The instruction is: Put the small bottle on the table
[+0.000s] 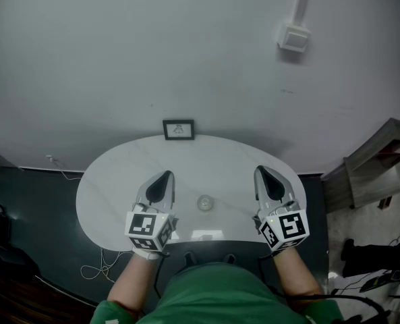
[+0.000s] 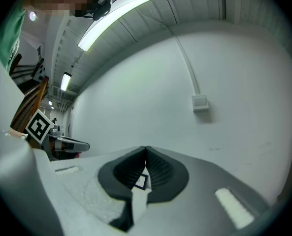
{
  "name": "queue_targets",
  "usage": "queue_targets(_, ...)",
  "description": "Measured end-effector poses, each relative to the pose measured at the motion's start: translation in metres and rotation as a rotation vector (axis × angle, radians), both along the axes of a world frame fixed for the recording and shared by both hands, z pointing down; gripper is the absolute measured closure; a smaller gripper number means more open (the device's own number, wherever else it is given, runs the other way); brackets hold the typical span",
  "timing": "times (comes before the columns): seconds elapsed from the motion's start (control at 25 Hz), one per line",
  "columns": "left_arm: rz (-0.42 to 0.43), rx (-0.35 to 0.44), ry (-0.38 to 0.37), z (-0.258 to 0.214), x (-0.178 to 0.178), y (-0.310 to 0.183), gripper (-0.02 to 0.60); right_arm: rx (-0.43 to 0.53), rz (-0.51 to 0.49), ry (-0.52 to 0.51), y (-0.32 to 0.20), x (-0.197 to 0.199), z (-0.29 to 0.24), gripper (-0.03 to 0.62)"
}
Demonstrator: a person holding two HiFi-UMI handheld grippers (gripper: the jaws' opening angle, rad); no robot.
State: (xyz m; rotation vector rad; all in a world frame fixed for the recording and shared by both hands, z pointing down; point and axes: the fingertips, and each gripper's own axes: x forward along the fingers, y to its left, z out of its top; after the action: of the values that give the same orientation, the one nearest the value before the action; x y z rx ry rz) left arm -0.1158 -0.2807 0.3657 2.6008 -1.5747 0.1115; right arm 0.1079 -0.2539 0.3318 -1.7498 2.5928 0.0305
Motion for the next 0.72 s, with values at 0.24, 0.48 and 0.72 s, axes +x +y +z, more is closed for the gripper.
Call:
queue_targets(0.24,0.013,-0.003,-0.007,0.001,0.005,0.002,0.569,0.014,0.003,0.001,0.004,0.001,-0.001,0.591)
queue_targets(0.48,0.023,0.001,-0.032,0.007,0.005,0.003,0.569,0.003,0.009,0.0,0.006,0.002,0.003,0.591)
queue_targets(0.72,0.027,-0.033,-0.05,0.018,0.003,0.002,0.569,0.005,0.005,-0.007,0.007,0.0,0.002,0.591)
